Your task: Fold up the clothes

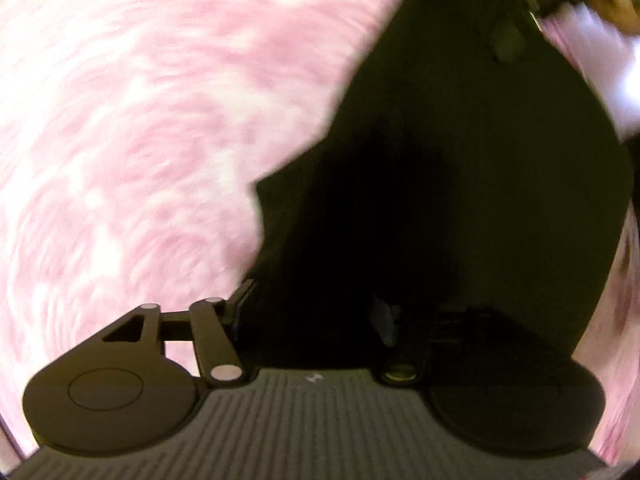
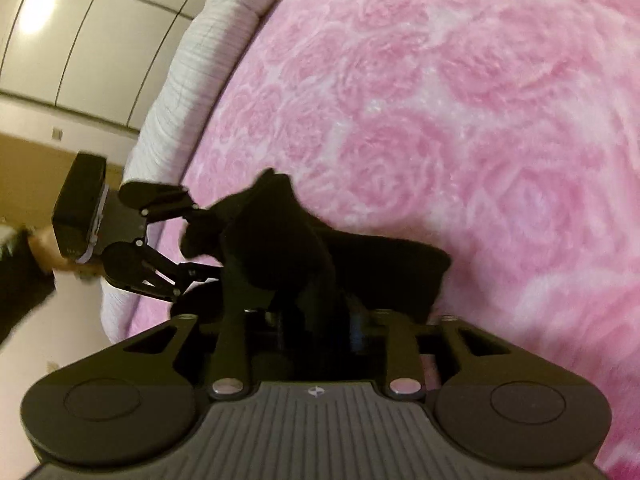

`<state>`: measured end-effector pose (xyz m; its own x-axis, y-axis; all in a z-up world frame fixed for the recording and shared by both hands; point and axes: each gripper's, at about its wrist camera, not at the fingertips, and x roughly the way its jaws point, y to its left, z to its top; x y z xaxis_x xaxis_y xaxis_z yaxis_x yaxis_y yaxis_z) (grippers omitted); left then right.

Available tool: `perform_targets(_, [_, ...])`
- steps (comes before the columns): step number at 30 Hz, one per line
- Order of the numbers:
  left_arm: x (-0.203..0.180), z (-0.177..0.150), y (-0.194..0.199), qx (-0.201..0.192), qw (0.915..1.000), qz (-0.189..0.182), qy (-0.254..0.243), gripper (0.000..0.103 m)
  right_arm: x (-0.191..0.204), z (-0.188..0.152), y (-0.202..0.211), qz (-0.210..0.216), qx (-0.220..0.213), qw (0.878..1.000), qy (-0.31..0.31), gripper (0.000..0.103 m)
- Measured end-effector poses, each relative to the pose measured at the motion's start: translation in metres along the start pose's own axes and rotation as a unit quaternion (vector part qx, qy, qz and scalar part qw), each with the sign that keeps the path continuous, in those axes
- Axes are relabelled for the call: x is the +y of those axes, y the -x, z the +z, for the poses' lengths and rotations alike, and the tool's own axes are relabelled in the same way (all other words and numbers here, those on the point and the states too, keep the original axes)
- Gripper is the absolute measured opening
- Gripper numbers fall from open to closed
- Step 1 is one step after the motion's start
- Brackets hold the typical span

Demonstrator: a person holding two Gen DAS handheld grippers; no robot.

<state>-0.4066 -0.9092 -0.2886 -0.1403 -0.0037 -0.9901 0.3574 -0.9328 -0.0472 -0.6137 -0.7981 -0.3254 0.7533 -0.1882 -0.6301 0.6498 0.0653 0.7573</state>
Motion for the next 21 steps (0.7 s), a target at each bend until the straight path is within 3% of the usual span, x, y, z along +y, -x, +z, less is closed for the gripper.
perform_targets(3, [0.019, -0.029, 0.03, -0.055, 0.9927, -0.001, 0.107, 0.068, 0.01, -0.008, 0.006, -0.001, -0.013, 1.0, -0.012, 0.047])
perform_targets(6, [0.029, -0.062, 0.053, -0.096, 0.9756, 0.013, 0.197, 0.068, 0.015, -0.023, 0.008, -0.001, -0.023, 0.999, -0.04, 0.059])
perform_targets(9, [0.03, -0.084, 0.059, -0.125, 0.9567, 0.007, 0.263, 0.068, 0.018, -0.047, 0.002, -0.003, -0.015, 0.998, -0.066, 0.059])
perform_targets(11, [0.022, -0.084, 0.048, -0.131, 0.9494, -0.003, 0.285, 0.068, 0.021, -0.06, -0.005, -0.008, -0.016, 0.998, -0.065, 0.057])
perform_targets(12, [0.018, -0.085, 0.039, -0.13, 0.9476, -0.005, 0.292, 0.069, 0.022, -0.063, -0.008, -0.011, -0.019, 0.998, -0.064, 0.055])
perform_targets(16, [0.003, -0.102, 0.018, -0.113, 0.9508, -0.003, 0.288, 0.069, 0.02, -0.066, -0.012, -0.022, -0.026, 0.996, -0.083, 0.022])
perform_targets(21, [-0.026, -0.113, 0.008, -0.106, 0.9572, -0.006, 0.269, 0.069, 0.027, -0.073, 0.0, 0.0, -0.004, 0.994, -0.113, 0.017])
